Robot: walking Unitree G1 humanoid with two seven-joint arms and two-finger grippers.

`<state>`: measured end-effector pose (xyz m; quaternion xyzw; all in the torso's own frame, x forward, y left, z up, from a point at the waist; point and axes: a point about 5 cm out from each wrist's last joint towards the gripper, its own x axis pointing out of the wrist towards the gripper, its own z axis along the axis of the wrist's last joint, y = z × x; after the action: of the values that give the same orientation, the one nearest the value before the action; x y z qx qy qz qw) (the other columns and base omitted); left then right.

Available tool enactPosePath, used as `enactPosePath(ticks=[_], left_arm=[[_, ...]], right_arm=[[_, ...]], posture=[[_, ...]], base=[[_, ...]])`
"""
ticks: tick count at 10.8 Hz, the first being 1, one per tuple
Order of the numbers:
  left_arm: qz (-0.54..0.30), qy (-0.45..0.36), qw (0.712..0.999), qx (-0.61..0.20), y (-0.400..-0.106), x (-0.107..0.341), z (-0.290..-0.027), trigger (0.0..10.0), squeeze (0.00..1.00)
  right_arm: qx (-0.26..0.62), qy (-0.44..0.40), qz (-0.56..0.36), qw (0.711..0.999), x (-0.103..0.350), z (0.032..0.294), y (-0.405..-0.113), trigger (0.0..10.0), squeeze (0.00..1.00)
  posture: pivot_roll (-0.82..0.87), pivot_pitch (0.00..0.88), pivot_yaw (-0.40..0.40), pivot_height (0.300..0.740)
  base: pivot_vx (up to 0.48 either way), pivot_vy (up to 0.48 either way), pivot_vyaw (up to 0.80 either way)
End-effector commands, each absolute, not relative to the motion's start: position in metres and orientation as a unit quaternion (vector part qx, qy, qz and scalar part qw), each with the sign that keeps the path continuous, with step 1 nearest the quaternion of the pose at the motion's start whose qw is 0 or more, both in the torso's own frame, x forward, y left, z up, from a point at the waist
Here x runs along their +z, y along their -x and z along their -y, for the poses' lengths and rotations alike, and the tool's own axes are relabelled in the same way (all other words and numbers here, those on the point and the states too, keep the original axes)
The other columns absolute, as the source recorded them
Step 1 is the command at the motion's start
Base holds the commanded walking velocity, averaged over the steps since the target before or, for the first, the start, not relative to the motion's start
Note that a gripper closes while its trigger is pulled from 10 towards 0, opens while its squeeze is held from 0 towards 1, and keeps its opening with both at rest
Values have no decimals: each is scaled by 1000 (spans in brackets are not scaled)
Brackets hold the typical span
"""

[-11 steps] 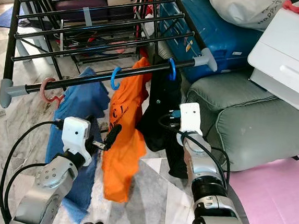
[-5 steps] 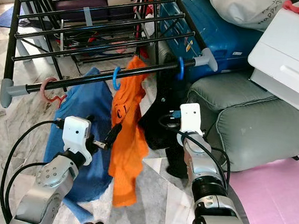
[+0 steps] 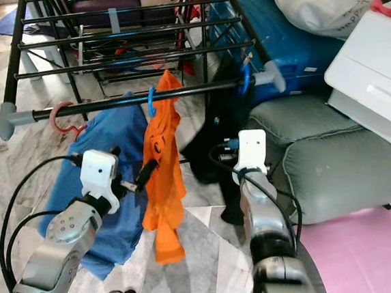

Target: Hang hanger

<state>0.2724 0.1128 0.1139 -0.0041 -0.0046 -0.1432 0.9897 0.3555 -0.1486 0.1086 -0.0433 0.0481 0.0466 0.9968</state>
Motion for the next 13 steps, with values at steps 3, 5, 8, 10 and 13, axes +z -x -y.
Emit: enactPosePath(ticks=[3, 5, 8, 10, 13], left_arm=[[-3, -13, 993, -115, -274, 109, -118, 10000, 0], [-2, -14, 994, -110, -276, 108, -118, 10000, 0], [-5, -16, 994, -111, -277, 107, -116, 10000, 0], [-7, -16, 994, -109, -277, 106, -115, 10000, 0], [-10, -17, 994, -111, -278, 106, -114, 10000, 0]], right_arm=[[38, 42, 6, 998, 115, 147, -331, 10000, 0], [21, 41, -13, 999, 105, 158, -310, 10000, 0], [31, 36, -46, 998, 93, 160, -285, 10000, 0], [30, 33, -61, 997, 91, 160, -277, 10000, 0], [31, 33, -66, 997, 95, 159, -279, 10000, 0]], posture=[[-62, 139, 37, 740], [-72, 139, 35, 740], [-84, 142, 36, 740], [-87, 145, 36, 740], [-86, 144, 32, 740]], base=[[0, 0, 0], [0, 0, 0], [0, 0, 0], [0, 0, 0], [-174, 0, 0]])
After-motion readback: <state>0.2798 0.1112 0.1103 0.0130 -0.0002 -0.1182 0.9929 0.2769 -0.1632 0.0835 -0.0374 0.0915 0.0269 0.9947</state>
